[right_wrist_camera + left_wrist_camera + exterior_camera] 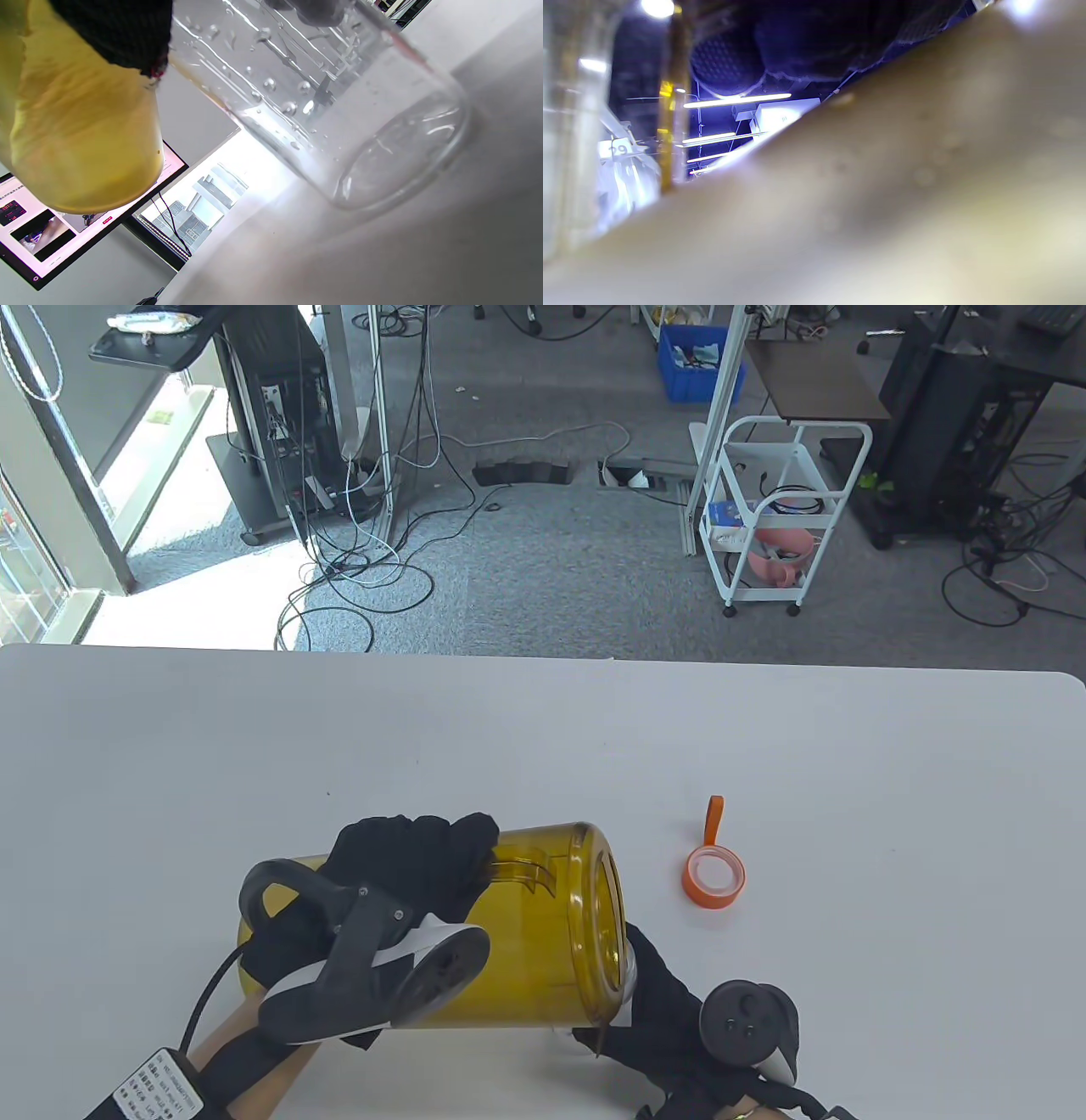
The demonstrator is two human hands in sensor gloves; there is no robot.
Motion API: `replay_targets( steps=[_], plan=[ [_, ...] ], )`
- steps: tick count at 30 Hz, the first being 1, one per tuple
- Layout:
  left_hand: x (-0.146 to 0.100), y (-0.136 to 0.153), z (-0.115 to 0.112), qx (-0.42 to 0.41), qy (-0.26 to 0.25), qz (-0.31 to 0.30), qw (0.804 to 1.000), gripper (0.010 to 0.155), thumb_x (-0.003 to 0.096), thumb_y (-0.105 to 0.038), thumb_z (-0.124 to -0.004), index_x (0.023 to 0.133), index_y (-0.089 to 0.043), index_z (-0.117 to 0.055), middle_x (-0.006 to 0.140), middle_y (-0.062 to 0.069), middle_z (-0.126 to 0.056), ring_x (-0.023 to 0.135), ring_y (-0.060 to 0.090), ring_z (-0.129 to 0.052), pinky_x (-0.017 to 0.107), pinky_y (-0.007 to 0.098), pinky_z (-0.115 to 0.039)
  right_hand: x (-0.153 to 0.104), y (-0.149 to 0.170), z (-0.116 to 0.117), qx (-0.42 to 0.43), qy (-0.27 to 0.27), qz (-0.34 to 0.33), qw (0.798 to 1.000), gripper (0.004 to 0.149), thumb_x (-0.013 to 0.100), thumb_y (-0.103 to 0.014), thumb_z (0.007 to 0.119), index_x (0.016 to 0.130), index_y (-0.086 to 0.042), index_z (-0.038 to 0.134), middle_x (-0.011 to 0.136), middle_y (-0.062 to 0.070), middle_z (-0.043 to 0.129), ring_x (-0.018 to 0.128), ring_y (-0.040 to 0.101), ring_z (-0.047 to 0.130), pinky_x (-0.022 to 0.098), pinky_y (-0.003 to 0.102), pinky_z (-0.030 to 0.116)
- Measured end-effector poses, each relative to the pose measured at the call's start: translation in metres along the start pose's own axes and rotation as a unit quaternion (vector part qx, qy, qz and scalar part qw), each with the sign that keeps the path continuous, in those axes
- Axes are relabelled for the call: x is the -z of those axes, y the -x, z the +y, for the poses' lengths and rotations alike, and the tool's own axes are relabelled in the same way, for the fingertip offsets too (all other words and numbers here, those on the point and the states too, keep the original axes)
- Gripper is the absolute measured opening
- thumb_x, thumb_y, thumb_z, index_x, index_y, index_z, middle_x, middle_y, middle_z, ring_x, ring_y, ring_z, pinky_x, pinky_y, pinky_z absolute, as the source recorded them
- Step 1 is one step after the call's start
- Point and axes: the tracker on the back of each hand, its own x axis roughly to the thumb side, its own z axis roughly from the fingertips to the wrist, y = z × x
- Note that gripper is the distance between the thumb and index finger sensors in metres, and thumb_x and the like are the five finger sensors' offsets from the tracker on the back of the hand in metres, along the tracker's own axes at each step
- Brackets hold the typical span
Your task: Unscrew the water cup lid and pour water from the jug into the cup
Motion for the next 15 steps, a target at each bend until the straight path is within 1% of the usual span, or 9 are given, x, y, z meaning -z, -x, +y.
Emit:
replay_targets(
  steps=[6,15],
  plan=[
    [0.008,-0.005,0.006,0.021,0.009,-0.008,1.000,0.037,0.0641,-0.053,-0.053,0.099,-0.040,-0.051,0.064,-0.022,-0.082,0.042,-0.004,-0.094,0.061,0.032,-0.085,0.000,0.000,0.000,0.000,-0.001,0.000,1.000,0.101,0.045,-0.049,0.085,0.109,-0.012,0.017,0.115,0.021,0.037,0.106,0.043,0.054,0.069,0.072,0.031],
    [0.013,-0.008,0.010,0.038,0.019,-0.014,0.999,0.037,0.0637,-0.053,-0.053,0.098,-0.040,-0.051,0.063,-0.022,-0.082,0.041,-0.004,-0.095,0.061,0.032,-0.085,0.000,0.000,0.000,0.000,-0.001,0.000,1.000,0.101,0.045,-0.049,0.085,0.109,-0.012,0.017,0.115,0.020,0.037,0.106,0.043,0.053,0.069,0.072,0.031]
  ],
)
